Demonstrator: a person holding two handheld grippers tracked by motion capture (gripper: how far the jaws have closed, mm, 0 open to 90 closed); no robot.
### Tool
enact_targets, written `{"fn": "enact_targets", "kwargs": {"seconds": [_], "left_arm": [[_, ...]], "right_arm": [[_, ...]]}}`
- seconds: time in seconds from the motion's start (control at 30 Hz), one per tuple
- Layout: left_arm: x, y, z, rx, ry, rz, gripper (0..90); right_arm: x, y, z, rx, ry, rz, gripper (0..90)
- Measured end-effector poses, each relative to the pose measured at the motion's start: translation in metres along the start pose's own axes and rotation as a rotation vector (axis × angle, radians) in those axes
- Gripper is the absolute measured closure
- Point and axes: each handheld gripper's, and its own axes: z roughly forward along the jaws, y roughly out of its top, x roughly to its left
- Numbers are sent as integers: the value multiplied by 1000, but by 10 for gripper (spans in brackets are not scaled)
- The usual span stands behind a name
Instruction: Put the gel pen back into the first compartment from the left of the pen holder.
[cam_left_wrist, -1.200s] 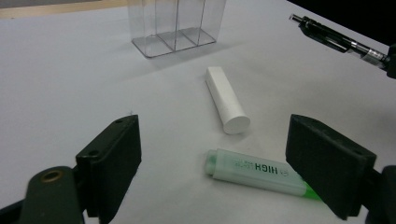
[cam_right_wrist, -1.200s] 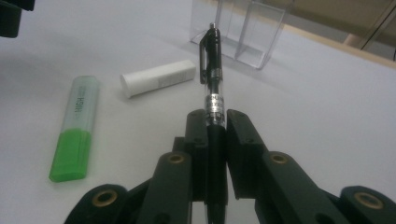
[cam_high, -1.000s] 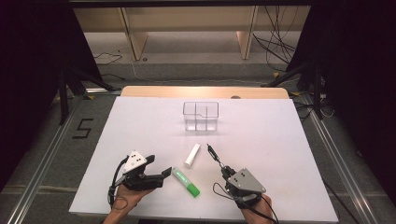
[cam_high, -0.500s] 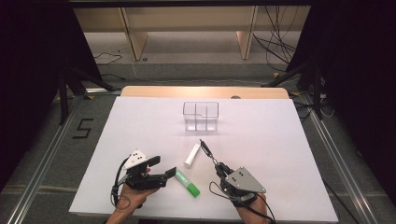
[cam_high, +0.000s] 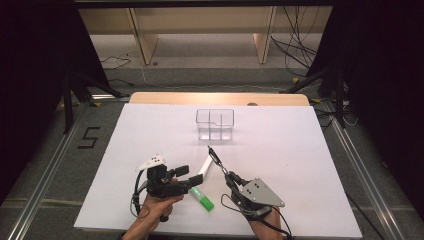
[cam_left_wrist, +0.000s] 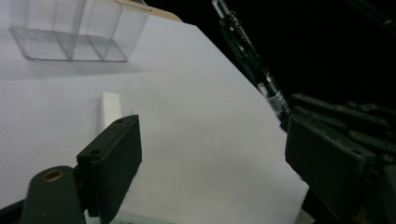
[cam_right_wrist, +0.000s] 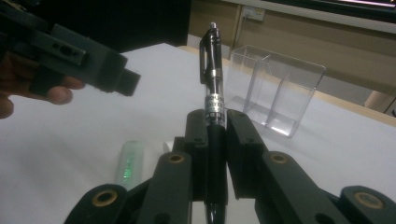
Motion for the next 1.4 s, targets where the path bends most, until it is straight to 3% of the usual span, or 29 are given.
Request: {"fn": "enact_targets", "kwargs": {"seconds": [0.13,0.33,0.5,0.6,0.8,1.07,1.23,1.4], "left_arm": [[-3,5,7,3,-10,-4,187],[-7,13,15,-12,-70,-80,190],[-13,18,19,-18,-67,-64,191],[-12,20,19,-13,-58,-40,191],[-9,27,14,-13,-59,-37,190],[-5,42,1,40,-34,52,184],[-10,51,0,145,-38,160,184],[-18,55,4,285,-48,270,184]], "right_arm": [[1,0,0,-10,4,2,803],[3,-1,2,-14,25,21,803],[4,-1,2,-17,32,19,803],[4,-1,2,-15,40,7,803],[3,0,-1,0,72,-25,803],[0,6,-10,63,145,-181,803],[-1,6,-12,121,224,-305,804],[-1,10,-12,166,299,-413,804]]}}
